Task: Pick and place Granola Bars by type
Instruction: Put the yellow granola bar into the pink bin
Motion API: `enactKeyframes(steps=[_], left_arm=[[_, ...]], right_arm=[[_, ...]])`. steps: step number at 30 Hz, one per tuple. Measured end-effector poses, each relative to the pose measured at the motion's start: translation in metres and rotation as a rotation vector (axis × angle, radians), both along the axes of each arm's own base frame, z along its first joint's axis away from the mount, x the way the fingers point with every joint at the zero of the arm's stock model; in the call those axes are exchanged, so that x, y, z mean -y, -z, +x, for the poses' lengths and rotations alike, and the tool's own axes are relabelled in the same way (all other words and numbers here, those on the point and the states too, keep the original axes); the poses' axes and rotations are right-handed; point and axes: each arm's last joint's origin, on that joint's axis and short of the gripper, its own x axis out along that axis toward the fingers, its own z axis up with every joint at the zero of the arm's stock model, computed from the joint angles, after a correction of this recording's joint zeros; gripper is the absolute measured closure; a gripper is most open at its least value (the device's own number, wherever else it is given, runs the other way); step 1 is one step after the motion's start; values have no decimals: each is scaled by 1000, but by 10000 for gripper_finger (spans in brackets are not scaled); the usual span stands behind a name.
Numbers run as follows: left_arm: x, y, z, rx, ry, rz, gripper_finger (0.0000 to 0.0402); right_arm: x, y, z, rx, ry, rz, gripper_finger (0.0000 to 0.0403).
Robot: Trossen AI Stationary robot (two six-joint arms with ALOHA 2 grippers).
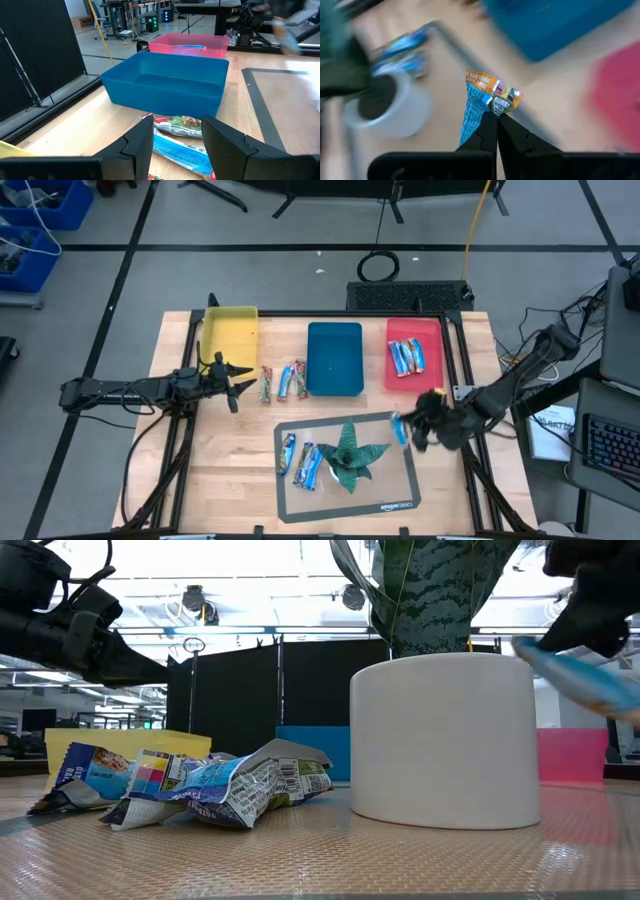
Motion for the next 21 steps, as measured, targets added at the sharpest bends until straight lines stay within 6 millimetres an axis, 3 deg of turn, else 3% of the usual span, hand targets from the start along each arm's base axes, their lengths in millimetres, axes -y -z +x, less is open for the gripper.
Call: enactKeyframes(steps=[6,11,16,21], left_arm=[[0,0,0,-1,0,4,229],[0,0,0,-1,0,5,229],[0,0,0,-6,3,18,229],[0,0,0,-6,3,19,229]], right_arm=[[51,-22,-24,103,229,-184,402],[76,-36,-36,154,385,-346,402],[94,-31,-37,26,537,-443,402],[111,-15,-33,-213,625,-401,402]])
